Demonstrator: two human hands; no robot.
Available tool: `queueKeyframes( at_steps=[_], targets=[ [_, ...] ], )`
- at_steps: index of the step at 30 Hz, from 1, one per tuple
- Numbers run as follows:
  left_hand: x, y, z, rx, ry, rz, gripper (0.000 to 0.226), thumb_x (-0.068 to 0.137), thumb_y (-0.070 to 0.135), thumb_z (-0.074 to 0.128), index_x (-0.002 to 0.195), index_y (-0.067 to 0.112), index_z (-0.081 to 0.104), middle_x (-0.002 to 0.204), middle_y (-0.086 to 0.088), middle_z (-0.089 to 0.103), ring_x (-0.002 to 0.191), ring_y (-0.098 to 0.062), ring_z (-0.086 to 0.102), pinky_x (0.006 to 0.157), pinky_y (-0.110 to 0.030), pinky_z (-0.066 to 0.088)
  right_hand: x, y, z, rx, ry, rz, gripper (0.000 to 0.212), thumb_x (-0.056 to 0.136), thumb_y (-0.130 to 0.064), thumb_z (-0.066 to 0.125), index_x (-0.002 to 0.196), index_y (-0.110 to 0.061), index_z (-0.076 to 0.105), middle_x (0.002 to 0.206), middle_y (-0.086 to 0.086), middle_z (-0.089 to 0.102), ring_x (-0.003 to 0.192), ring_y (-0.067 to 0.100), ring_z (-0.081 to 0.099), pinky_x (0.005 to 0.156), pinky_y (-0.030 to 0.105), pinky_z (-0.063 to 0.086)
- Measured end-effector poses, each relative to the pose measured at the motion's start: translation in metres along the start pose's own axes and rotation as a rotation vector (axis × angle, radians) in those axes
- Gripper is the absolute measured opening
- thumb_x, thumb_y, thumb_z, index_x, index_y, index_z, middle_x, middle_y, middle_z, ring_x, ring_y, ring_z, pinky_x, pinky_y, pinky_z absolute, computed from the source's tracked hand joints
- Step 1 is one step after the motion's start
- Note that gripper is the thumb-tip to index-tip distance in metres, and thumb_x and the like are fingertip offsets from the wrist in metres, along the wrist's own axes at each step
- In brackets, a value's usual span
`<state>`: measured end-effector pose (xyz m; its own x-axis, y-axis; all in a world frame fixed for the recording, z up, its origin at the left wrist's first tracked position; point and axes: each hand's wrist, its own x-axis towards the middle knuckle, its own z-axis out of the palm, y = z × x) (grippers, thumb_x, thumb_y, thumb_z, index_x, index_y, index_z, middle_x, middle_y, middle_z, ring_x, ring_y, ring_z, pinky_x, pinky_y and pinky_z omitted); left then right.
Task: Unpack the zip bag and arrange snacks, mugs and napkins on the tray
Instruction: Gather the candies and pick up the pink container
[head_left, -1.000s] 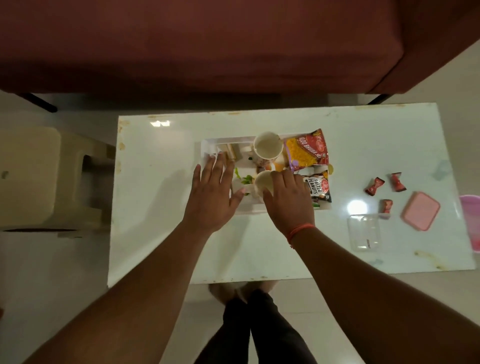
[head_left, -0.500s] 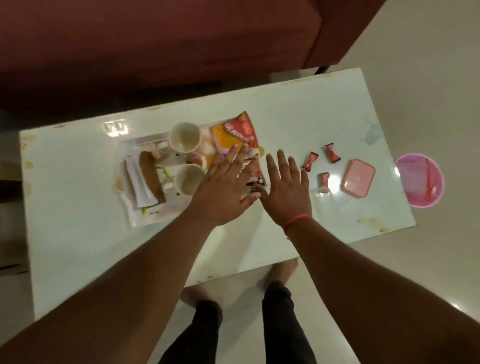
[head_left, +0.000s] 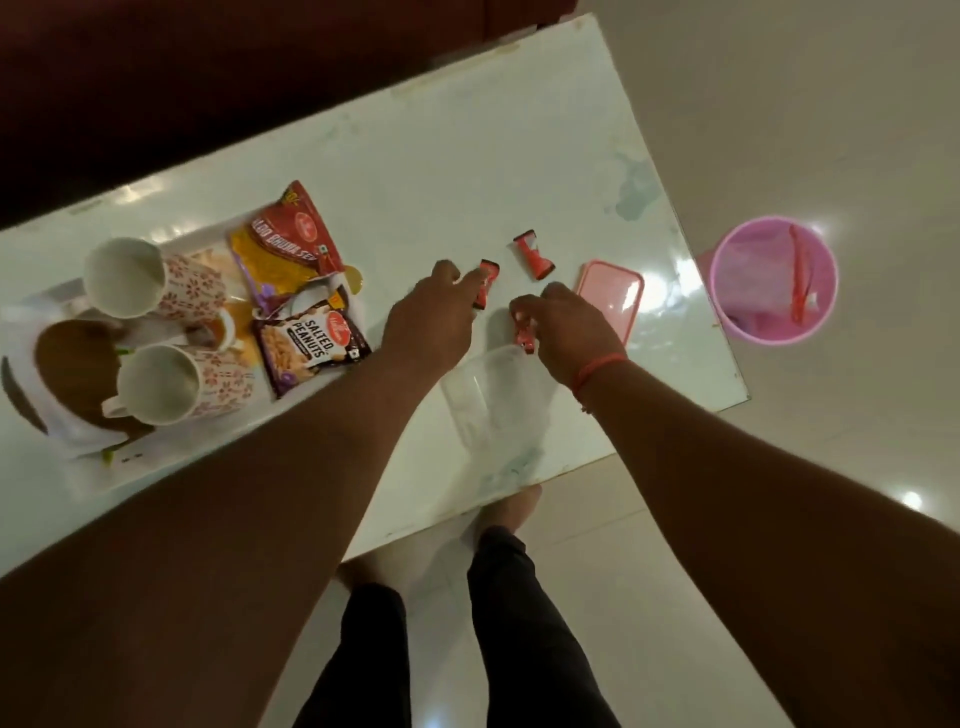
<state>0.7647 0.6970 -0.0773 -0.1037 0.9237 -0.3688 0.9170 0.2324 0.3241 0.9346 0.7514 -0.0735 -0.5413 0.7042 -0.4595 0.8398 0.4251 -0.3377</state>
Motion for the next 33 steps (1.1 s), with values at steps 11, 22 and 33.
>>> queueKeyframes(
  at_steps=[11, 22, 33],
  targets=[
    [0.035, 0.004, 0.007, 0.008, 0.001, 0.038, 0.017, 0.090, 0.013, 0.063, 0.107, 0.013, 0.063, 0.113, -0.014, 0.052, 0.094, -0.030, 0.058, 0.068, -0.035, 0.045, 0.026, 0.012, -0.001, -0.123, -0.019, -0.282, 0.031, 0.088, -0.010, 0.063, 0.119, -0.013, 0.062, 0.114, 0.015, 0.054, 0.092, 0.035, 0.061, 0.075, 0.047, 0.057],
    [-0.035, 0.016, -0.017, -0.298, 0.194, 0.058, 0.020, 0.086, 0.018, 0.066, 0.106, 0.021, 0.066, 0.109, -0.004, 0.052, 0.100, -0.019, 0.055, 0.079, -0.030, 0.053, -0.006, 0.005, -0.023, 0.564, 0.182, 0.215, 0.011, 0.088, -0.011, 0.066, 0.097, -0.010, 0.059, 0.074, -0.008, 0.052, 0.075, 0.019, 0.054, 0.072, 0.031, 0.048],
    [-0.092, 0.032, 0.020, -0.049, 0.040, 0.080, 0.022, 0.086, 0.022, 0.065, 0.108, 0.023, 0.067, 0.110, -0.004, 0.060, 0.099, -0.021, 0.055, 0.085, -0.034, 0.044, -0.068, -0.028, -0.005, 0.196, 0.022, 0.117, 0.014, 0.094, -0.029, 0.058, 0.099, -0.015, 0.057, 0.089, 0.005, 0.067, 0.077, 0.026, 0.061, 0.070, 0.041, 0.056]
  ],
)
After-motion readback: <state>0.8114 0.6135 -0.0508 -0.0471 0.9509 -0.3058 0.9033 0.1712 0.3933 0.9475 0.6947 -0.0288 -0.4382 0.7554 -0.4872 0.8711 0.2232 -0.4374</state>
